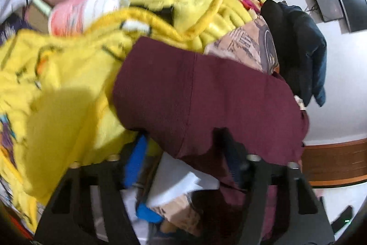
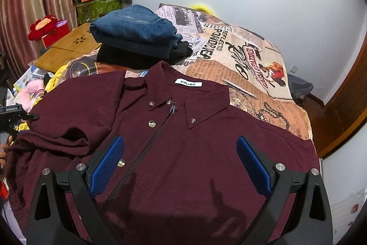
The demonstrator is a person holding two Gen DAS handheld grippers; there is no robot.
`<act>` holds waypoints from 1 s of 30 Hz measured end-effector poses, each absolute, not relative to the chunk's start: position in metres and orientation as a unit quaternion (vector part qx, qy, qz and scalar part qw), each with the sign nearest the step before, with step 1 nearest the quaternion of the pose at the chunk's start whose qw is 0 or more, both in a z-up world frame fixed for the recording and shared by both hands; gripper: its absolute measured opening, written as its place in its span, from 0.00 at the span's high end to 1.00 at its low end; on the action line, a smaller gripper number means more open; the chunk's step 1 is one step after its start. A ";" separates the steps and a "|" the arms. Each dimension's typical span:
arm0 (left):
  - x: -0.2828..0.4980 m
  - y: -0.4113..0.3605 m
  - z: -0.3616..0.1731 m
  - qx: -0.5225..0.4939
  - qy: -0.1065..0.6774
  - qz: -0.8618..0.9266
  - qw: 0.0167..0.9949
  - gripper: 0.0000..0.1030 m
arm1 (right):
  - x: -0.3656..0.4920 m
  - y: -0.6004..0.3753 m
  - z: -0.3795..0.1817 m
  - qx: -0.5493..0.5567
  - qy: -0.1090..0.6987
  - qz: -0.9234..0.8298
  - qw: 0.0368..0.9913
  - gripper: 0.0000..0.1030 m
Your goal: Fold large clothes
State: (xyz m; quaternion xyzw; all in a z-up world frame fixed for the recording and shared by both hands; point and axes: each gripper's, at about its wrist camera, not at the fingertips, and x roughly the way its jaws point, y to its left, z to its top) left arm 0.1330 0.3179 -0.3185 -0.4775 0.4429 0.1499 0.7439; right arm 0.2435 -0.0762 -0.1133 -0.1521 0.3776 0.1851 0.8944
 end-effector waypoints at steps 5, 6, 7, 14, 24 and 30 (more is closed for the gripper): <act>0.146 0.308 -0.279 -0.400 0.423 0.180 0.793 0.77 | 0.246 -0.084 -0.114 -0.146 0.381 0.179 0.895 0.05; 0.151 0.302 -0.262 -0.372 0.415 0.186 0.809 0.78 | 0.246 -0.087 -0.114 -0.142 0.382 0.178 0.895 0.05; 0.156 0.294 -0.244 -0.345 0.404 0.185 0.827 0.78 | 0.246 -0.089 -0.114 -0.140 0.383 0.178 0.896 0.05; 0.198 0.230 -0.121 -0.233 0.318 0.094 0.914 0.80 | 0.246 -0.111 -0.108 -0.124 0.374 0.166 0.904 0.05; 0.284 0.051 -0.015 -0.126 0.283 -0.145 0.940 0.80 | 0.243 -0.170 -0.089 -0.080 0.354 0.132 0.922 0.05; 0.320 -0.062 -0.025 -0.050 0.330 -0.222 0.916 0.80 | 0.239 -0.213 -0.080 -0.051 0.346 0.100 0.932 0.05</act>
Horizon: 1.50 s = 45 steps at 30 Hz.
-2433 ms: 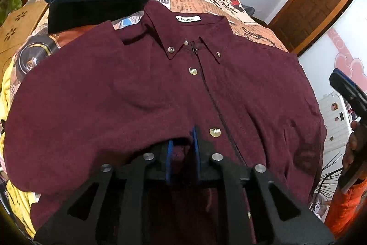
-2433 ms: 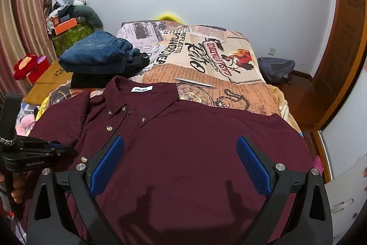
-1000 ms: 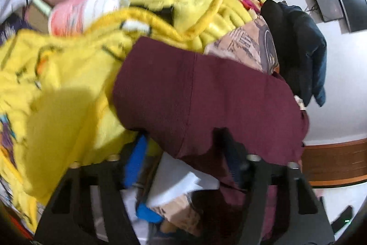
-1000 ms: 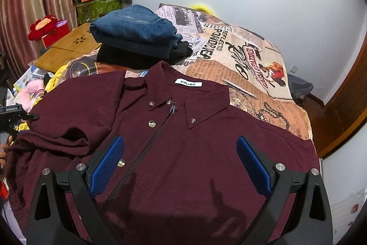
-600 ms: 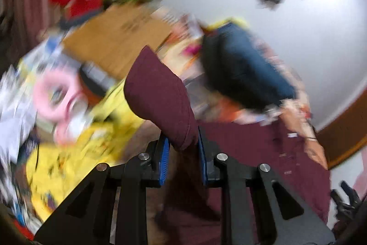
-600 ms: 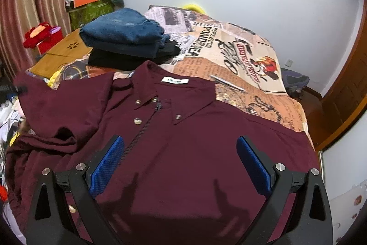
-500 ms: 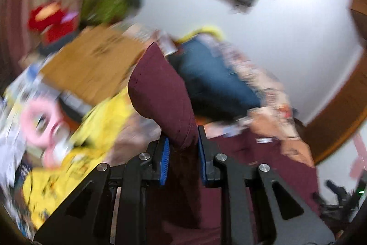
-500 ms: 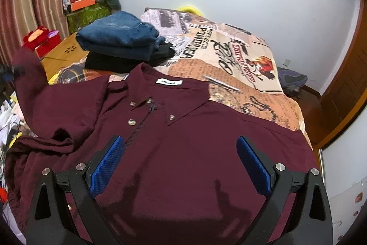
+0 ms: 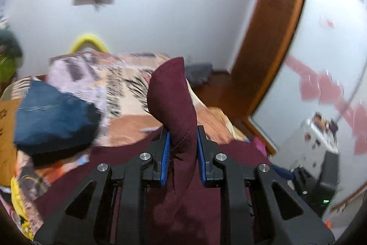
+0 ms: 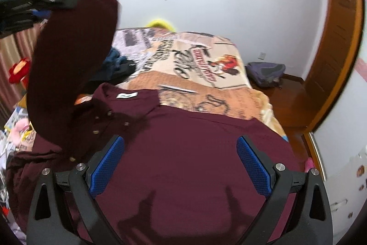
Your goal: Fold large clothes
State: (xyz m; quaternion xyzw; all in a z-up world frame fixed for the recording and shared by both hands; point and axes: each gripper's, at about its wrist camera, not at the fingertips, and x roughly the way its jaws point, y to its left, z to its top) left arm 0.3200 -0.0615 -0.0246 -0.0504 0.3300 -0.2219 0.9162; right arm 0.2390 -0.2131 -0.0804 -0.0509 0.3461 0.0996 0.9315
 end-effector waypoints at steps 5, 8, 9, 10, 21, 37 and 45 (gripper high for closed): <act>0.336 -0.120 -0.075 -0.026 0.409 -0.262 0.874 0.80 | 0.238 -0.242 -0.085 -0.027 0.356 0.076 0.931 0.05; 0.332 -0.150 -0.103 -0.002 0.454 -0.284 0.844 0.78 | 0.239 -0.254 -0.092 -0.021 0.366 0.064 0.928 0.05; 0.328 -0.158 -0.110 0.008 0.464 -0.293 0.836 0.77 | 0.239 -0.256 -0.094 -0.020 0.369 0.060 0.927 0.05; 0.325 -0.164 -0.117 0.021 0.475 -0.303 0.826 0.77 | 0.240 -0.258 -0.097 -0.019 0.374 0.056 0.926 0.05; 0.300 -0.098 -0.092 0.110 0.411 -0.219 0.878 0.28 | 0.250 -0.265 -0.115 0.006 0.405 0.078 0.911 0.05; 0.227 0.124 -0.169 0.081 0.526 -0.029 0.846 0.15 | 0.275 -0.258 -0.150 0.072 0.458 0.096 0.881 0.17; 0.182 0.155 -0.209 0.017 0.565 -0.016 0.825 0.15 | 0.281 -0.246 -0.159 0.032 0.458 0.075 0.885 0.40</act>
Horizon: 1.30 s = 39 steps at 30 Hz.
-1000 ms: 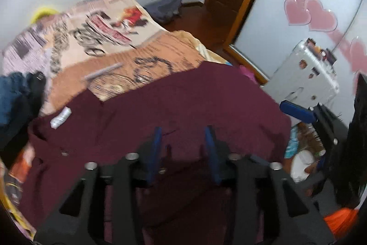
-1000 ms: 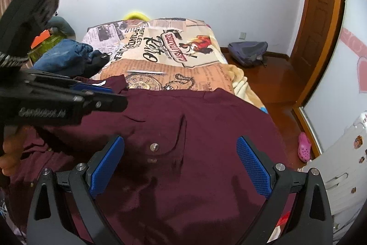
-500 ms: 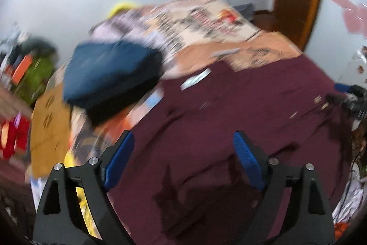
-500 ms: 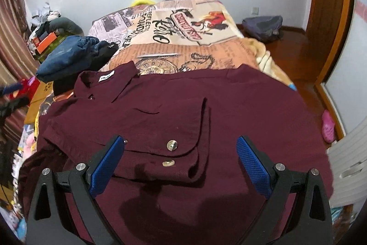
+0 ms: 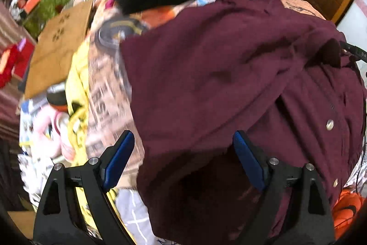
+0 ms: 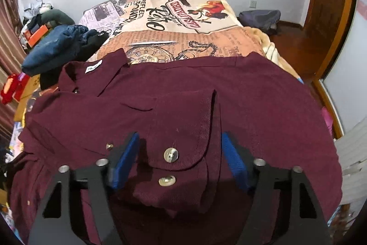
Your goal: Fold large clothes
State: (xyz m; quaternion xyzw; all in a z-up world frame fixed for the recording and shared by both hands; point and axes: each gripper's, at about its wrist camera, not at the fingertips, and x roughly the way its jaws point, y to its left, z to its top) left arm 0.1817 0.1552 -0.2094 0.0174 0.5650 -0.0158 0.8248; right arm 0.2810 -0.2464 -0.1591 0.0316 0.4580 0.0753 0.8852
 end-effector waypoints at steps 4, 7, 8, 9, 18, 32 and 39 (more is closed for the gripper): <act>0.178 0.159 -0.232 0.014 0.581 0.007 0.814 0.15 | 0.282 -0.242 -0.158 0.021 0.452 0.076 0.889 0.53; 0.184 0.157 -0.239 0.028 0.571 0.025 0.820 0.15 | 0.284 -0.242 -0.155 0.020 0.448 0.069 0.891 0.74; 0.187 0.156 -0.240 0.039 0.560 0.039 0.826 0.16 | 0.286 -0.243 -0.154 0.019 0.450 0.071 0.890 0.78; 0.190 0.155 -0.239 0.046 0.550 0.047 0.833 0.22 | 0.287 -0.245 -0.152 0.025 0.451 0.078 0.889 0.81; 0.192 0.184 -0.219 0.053 0.492 0.137 0.858 0.36 | 0.291 -0.259 -0.093 0.049 0.397 0.111 0.910 0.94; 0.176 0.218 -0.249 -0.054 0.538 0.129 0.831 0.34 | 0.294 -0.272 -0.140 0.071 0.481 0.087 0.870 0.94; 0.182 0.198 -0.265 -0.047 0.555 0.112 0.823 0.30 | 0.281 -0.264 -0.143 0.095 0.496 0.105 0.857 0.39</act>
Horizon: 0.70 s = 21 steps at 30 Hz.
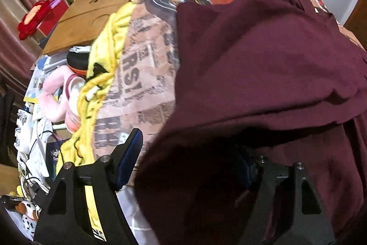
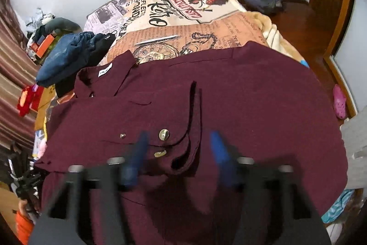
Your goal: Fold large clothes
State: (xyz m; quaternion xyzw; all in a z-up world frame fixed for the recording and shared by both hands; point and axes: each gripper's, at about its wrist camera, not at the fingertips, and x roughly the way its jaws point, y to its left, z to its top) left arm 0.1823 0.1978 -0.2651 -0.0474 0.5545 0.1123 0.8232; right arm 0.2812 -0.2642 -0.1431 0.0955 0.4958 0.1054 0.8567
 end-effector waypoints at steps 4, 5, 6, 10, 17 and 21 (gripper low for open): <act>0.183 0.197 -0.271 -0.045 0.558 0.112 0.821 0.30 | 0.284 -0.256 -0.151 0.072 0.498 0.107 0.858 0.39; 0.182 0.198 -0.271 -0.047 0.558 0.113 0.821 0.30 | 0.288 -0.254 -0.154 0.070 0.497 0.106 0.858 0.39; 0.182 0.199 -0.271 -0.050 0.557 0.114 0.821 0.30 | 0.292 -0.255 -0.156 0.068 0.494 0.103 0.860 0.39; 0.181 0.204 -0.272 -0.062 0.557 0.120 0.820 0.29 | 0.312 -0.248 -0.158 0.061 0.488 0.102 0.865 0.41; 0.177 0.215 -0.258 -0.065 0.536 0.160 0.826 0.30 | 0.320 -0.233 -0.144 0.029 0.463 0.098 0.880 0.96; 0.174 0.218 -0.233 -0.070 0.501 0.169 0.846 0.29 | 0.302 -0.247 -0.095 0.031 0.404 0.105 0.908 0.96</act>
